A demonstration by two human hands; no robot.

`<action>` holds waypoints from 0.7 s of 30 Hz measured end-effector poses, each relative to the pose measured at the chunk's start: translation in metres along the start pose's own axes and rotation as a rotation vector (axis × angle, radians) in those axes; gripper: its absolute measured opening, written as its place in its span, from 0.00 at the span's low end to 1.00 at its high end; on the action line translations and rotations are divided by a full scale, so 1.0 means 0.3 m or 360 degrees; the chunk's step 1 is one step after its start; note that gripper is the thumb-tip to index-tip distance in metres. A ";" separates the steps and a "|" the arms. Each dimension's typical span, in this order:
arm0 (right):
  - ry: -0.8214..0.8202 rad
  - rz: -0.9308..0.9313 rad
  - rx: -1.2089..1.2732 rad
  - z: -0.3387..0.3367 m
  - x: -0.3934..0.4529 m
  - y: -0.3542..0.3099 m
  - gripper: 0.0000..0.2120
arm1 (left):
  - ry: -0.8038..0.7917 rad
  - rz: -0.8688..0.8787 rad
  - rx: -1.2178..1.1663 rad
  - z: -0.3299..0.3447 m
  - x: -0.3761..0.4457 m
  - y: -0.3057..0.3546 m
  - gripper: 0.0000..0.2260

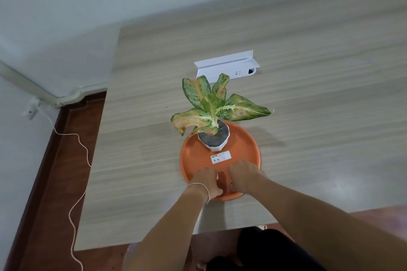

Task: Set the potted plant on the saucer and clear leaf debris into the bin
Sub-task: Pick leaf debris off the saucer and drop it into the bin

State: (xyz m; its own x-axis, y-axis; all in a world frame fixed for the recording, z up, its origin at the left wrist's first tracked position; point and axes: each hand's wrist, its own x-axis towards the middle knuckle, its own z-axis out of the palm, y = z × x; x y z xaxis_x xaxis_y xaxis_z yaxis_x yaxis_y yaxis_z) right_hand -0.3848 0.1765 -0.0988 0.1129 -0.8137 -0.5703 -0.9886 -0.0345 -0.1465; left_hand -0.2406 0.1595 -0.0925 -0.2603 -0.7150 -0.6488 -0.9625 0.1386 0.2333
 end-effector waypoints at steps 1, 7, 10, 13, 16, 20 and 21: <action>0.0004 0.0010 0.0003 0.003 0.003 -0.003 0.15 | 0.0010 -0.0003 0.0029 0.007 0.005 0.004 0.18; 0.0064 0.0086 0.0051 0.035 0.000 -0.035 0.11 | 0.0104 0.0051 0.0173 0.033 0.020 0.026 0.11; 0.0089 0.0087 0.0091 0.050 0.002 -0.056 0.11 | 0.0130 0.0101 0.0220 0.046 0.022 0.038 0.12; 0.0059 0.0094 0.0173 0.049 0.012 -0.053 0.11 | 0.0140 0.0092 0.0161 0.047 0.028 0.037 0.11; 0.0036 0.0162 0.0304 0.033 0.019 -0.031 0.13 | 0.0141 0.0015 -0.0073 0.038 0.036 0.015 0.09; 0.0079 0.0245 0.0418 -0.009 0.032 0.004 0.11 | 0.0234 -0.0088 -0.0551 0.005 0.017 -0.033 0.02; 0.0098 0.0258 0.0435 -0.022 0.034 0.008 0.11 | 0.0292 -0.0133 -0.0693 -0.005 0.008 -0.054 0.04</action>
State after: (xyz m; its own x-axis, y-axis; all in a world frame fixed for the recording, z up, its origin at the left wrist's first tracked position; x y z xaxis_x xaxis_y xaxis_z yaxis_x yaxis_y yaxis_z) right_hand -0.3866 0.1642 -0.0996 -0.0584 -0.8298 -0.5550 -0.9289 0.2488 -0.2742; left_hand -0.2255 0.1545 -0.0968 -0.1279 -0.8261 -0.5488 -0.8475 -0.1964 0.4932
